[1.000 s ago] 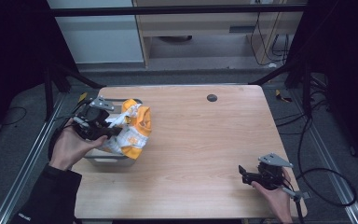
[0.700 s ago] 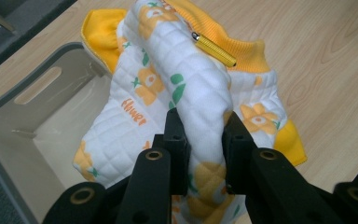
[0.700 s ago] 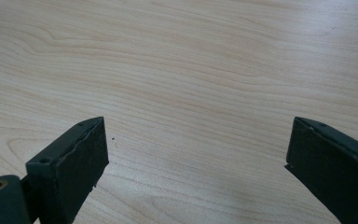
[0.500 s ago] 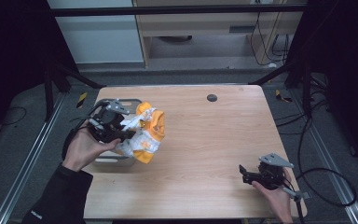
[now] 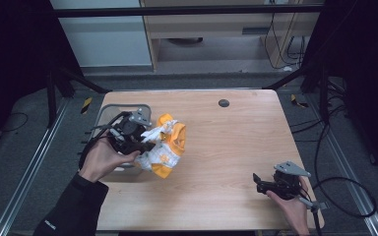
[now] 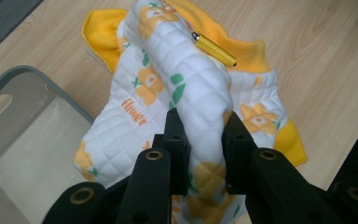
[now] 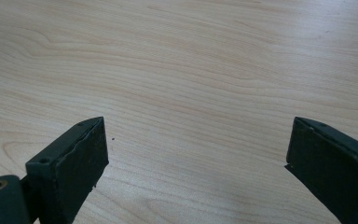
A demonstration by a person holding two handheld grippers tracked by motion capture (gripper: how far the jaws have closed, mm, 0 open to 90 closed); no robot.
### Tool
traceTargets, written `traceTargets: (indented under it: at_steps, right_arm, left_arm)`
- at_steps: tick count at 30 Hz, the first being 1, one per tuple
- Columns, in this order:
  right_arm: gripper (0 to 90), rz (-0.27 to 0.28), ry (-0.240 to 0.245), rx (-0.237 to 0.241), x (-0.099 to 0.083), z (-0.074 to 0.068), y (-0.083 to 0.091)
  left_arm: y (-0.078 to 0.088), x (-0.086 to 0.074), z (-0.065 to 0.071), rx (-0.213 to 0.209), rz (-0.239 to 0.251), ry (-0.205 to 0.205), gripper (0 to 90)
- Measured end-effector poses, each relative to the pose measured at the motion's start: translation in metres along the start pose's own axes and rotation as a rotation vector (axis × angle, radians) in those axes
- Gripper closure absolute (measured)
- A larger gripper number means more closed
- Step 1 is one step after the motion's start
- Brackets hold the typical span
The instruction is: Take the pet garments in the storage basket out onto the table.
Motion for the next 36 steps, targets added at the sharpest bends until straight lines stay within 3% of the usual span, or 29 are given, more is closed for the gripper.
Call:
traceTargets:
  at_steps: [21,36]
  right_arm:
    - [5.2,0.004,-0.002,-0.008,0.000,0.002,-0.001]
    - [5.0,0.002,0.006,-0.010,-0.001,0.002,-0.001]
  left_arm:
    - [-0.044,0.017,0.019,-0.074,-0.050,-0.081,75.3]
    - [-0.069,0.018,0.028,-0.120,-0.067,-0.097,75.3]
Point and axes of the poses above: each handheld gripper's, and its own axes: y roughly backward along the jaws, x roughly out of its top, z roughly to its right, the point moved 3 cm from there along -y, roughly forward along the jaws, and after that the axes turned 8 degrees about -x, right-handed, at the moved point
